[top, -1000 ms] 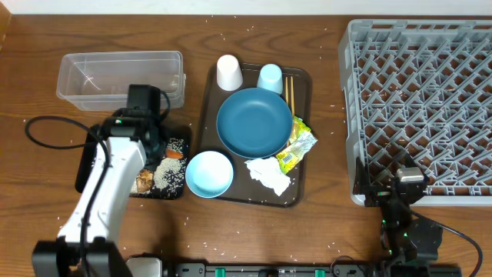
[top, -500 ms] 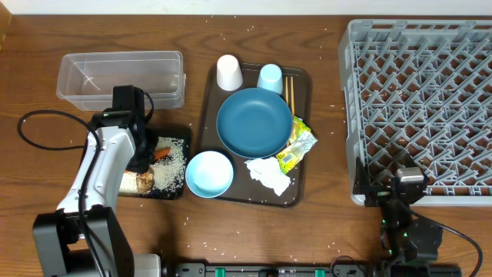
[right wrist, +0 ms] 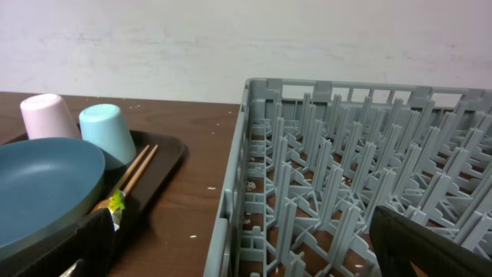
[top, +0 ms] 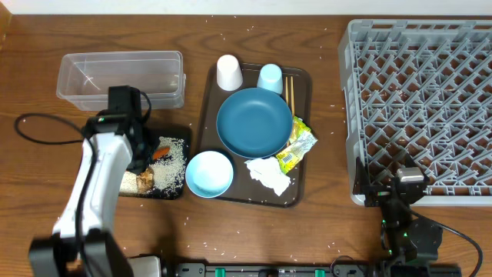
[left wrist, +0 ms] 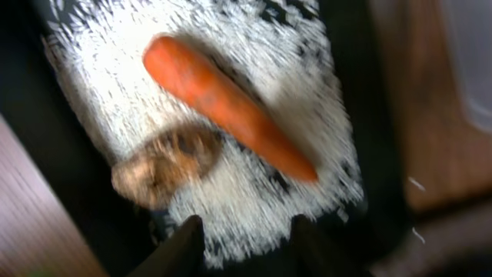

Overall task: Sort waste into correct bins and load items into the dishwasher rack
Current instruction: 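Lower the carrot onto the black tray and open the left gripper, then move the left gripper back to the white tissue on the brown tray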

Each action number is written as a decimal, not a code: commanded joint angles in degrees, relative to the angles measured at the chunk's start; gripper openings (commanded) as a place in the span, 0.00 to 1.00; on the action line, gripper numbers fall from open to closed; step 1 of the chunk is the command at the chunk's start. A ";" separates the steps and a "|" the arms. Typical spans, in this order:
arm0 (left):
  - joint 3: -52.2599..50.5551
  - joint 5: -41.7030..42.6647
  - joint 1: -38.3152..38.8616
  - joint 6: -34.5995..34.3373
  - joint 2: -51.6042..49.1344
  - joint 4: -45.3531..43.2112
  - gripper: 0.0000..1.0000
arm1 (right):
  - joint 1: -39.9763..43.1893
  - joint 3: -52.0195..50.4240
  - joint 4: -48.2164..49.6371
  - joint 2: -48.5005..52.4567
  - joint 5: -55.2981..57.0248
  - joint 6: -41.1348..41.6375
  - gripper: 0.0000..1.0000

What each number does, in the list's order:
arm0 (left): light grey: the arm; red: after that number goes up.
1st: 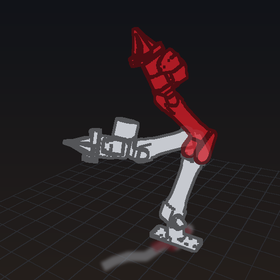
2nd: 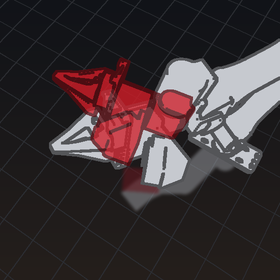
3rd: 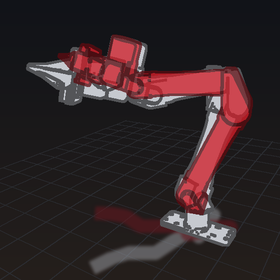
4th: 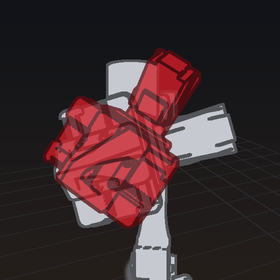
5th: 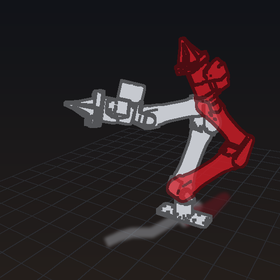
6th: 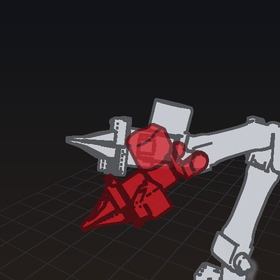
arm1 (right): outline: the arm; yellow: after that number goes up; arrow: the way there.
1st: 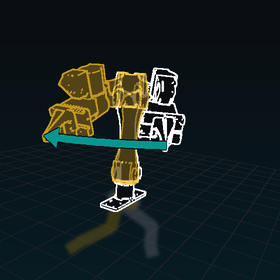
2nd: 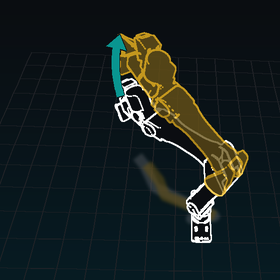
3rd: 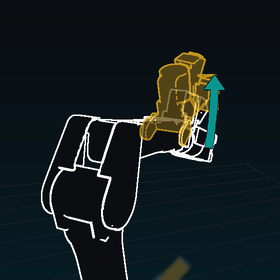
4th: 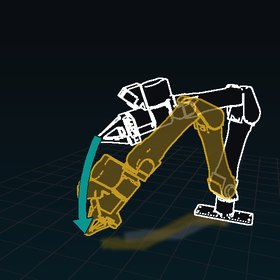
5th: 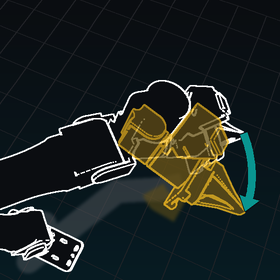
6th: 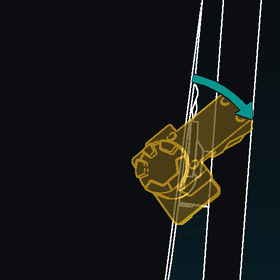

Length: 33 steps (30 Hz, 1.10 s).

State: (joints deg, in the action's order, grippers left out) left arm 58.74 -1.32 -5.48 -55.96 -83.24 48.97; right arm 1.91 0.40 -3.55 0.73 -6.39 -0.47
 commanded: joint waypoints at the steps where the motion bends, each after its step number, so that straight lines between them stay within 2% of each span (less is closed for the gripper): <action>1: 0.09 7.93 -0.26 2.40 5.62 1.73 0.51 | -0.85 -0.09 -0.15 0.02 0.17 -0.02 0.99; 3: 0.09 13.57 0.00 3.52 8.31 3.26 0.69 | -0.85 -0.09 -0.15 0.02 0.17 -0.02 0.99; 4: 0.09 15.69 0.24 4.72 9.11 3.58 0.74 | -0.85 -0.09 -0.15 0.02 0.17 -0.02 0.99; 7: 0.09 22.88 2.60 11.15 11.19 3.87 0.82 | -0.85 -0.09 -0.15 0.02 0.17 -0.02 0.99; 10: 0.09 27.36 7.45 18.16 11.52 4.15 0.83 | -0.85 -0.09 -0.15 0.02 0.17 -0.02 0.99; 13: 0.07 27.67 13.99 20.98 11.08 4.33 0.83 | -0.85 -0.09 -0.15 0.02 0.17 -0.02 0.99; 17: 0.07 26.58 23.58 21.49 10.19 2.38 0.85 | -0.85 -0.09 -0.15 0.02 0.17 -0.02 0.99; 21: 0.07 21.40 32.83 21.42 9.33 -0.50 0.94 | -0.85 -0.09 -0.15 0.02 0.17 -0.02 0.99; 24: 0.07 18.32 38.40 21.35 8.63 -1.95 0.95 | -0.85 -0.09 -0.15 0.02 0.17 -0.02 0.99; 33: 0.07 15.61 46.77 18.84 3.80 -2.62 0.95 | -0.85 -0.09 -0.15 0.02 0.17 -0.02 0.99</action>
State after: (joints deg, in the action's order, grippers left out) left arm 58.72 16.08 39.77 -36.01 -77.56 46.68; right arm 1.91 0.40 -3.55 0.73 -6.39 -0.47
